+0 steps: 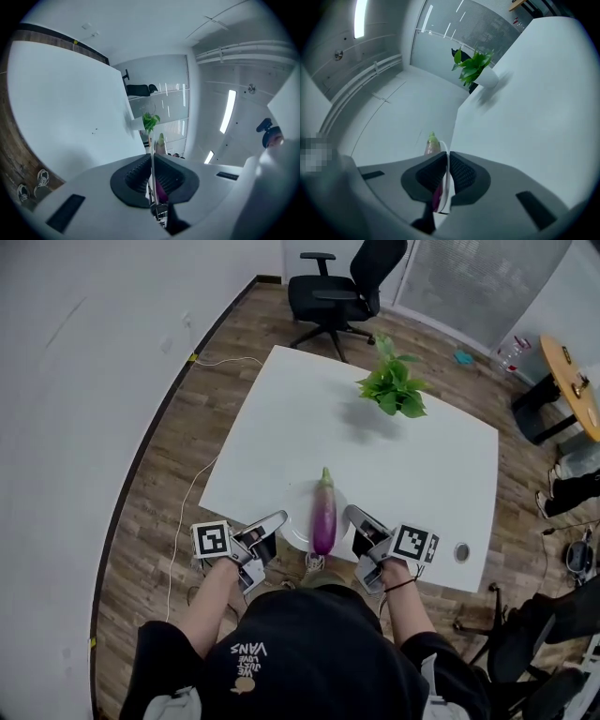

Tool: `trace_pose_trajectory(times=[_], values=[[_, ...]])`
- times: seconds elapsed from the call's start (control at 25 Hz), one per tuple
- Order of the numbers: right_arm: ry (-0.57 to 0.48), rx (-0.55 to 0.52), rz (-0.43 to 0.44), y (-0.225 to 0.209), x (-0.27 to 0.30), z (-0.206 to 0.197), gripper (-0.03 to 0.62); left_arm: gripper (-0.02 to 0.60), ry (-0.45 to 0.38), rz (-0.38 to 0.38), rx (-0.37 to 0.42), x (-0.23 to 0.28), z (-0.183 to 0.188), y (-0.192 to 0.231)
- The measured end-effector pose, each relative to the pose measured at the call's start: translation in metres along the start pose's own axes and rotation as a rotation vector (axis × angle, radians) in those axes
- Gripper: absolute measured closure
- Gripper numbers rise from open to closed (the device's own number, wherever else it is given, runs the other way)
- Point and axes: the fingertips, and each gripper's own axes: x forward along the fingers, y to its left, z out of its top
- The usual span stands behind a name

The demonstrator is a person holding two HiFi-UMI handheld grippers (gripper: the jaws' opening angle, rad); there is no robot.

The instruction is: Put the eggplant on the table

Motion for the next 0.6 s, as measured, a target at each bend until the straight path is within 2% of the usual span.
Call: trace_pose_trajectory(times=[0.36,0.6], values=[[0.036,-0.002,0.018,-0.016,0.023,0.046,0.560,0.555,-0.020,0.012,0.006,0.040,0.033,0.008],[0.022,0.004,0.007,-0.021,0.046,0.069,0.560,0.555,0.005,0.019,0.013,0.055,0.062,0.016]])
